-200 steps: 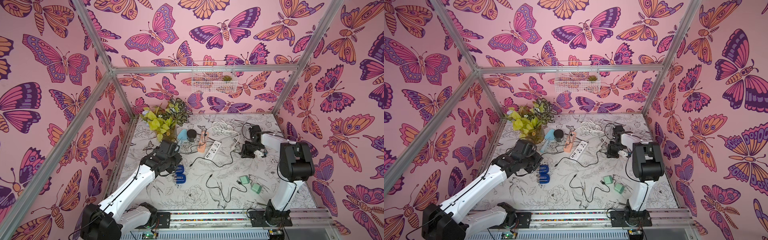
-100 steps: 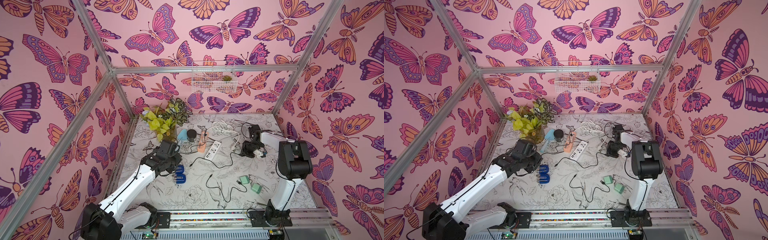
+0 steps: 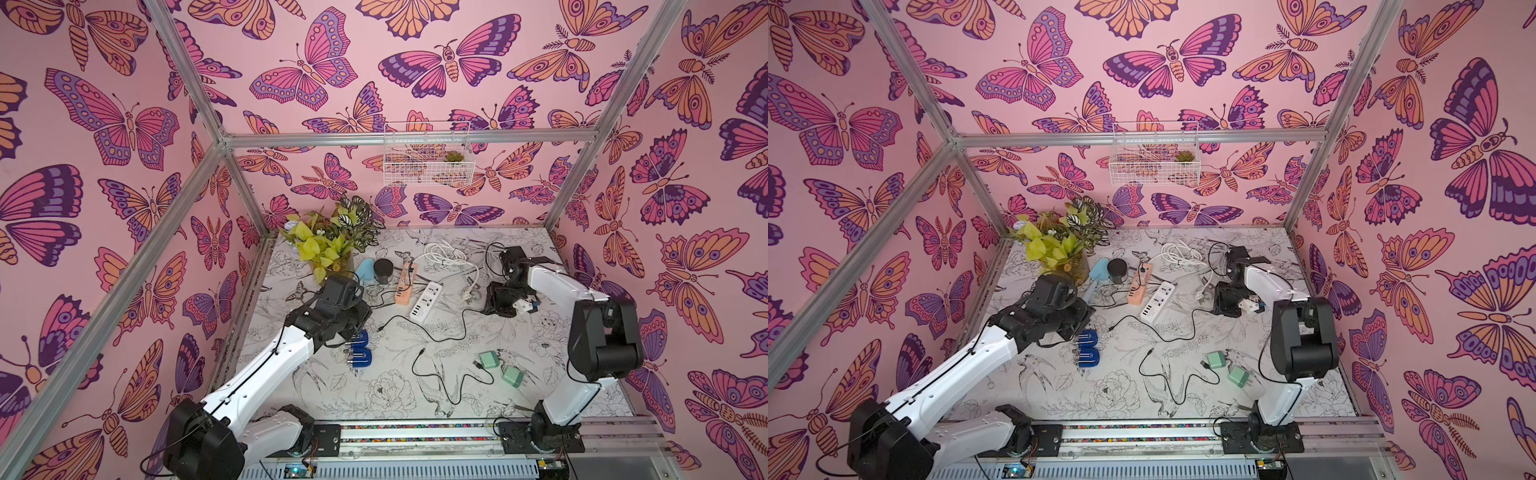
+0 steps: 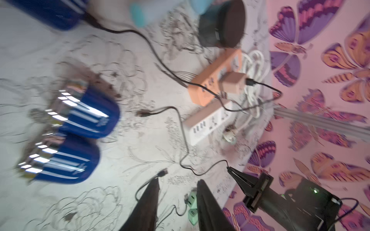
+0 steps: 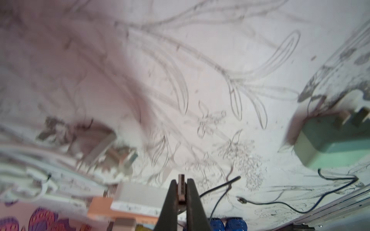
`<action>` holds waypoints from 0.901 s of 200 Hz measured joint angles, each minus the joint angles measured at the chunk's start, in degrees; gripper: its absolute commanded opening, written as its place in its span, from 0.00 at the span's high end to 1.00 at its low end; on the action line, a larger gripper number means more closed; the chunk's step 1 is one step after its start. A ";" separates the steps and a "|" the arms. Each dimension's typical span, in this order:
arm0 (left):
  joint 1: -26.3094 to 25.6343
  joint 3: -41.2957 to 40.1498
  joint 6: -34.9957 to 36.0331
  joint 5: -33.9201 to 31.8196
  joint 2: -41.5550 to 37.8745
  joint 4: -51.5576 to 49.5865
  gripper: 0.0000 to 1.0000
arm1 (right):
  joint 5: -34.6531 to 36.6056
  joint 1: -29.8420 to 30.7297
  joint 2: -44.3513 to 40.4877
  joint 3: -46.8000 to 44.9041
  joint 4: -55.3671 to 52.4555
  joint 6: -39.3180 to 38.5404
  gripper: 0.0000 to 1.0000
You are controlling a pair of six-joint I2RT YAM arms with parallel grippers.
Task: Charge the electric shaver
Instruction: Pick up the charging cable from the center of the board.
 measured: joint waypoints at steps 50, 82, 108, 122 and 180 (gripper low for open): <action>-9.03 6.80 14.53 12.28 12.35 19.54 0.67 | -6.40 5.90 -11.28 -1.46 0.70 -0.11 1.00; -17.27 7.89 30.21 11.04 14.51 23.19 0.60 | -7.91 6.01 -13.40 -1.49 -1.14 -0.87 1.00; -20.90 9.38 42.60 7.34 16.65 23.80 0.53 | -9.27 6.01 -13.55 -1.53 -3.48 -2.56 1.00; -21.44 10.86 48.48 5.90 18.49 23.96 0.50 | -9.84 6.01 -13.99 -1.75 -4.13 -3.41 1.00; -22.97 12.74 66.73 5.31 23.41 24.44 0.47 | -12.48 6.01 -14.78 -1.90 -5.49 -6.49 1.00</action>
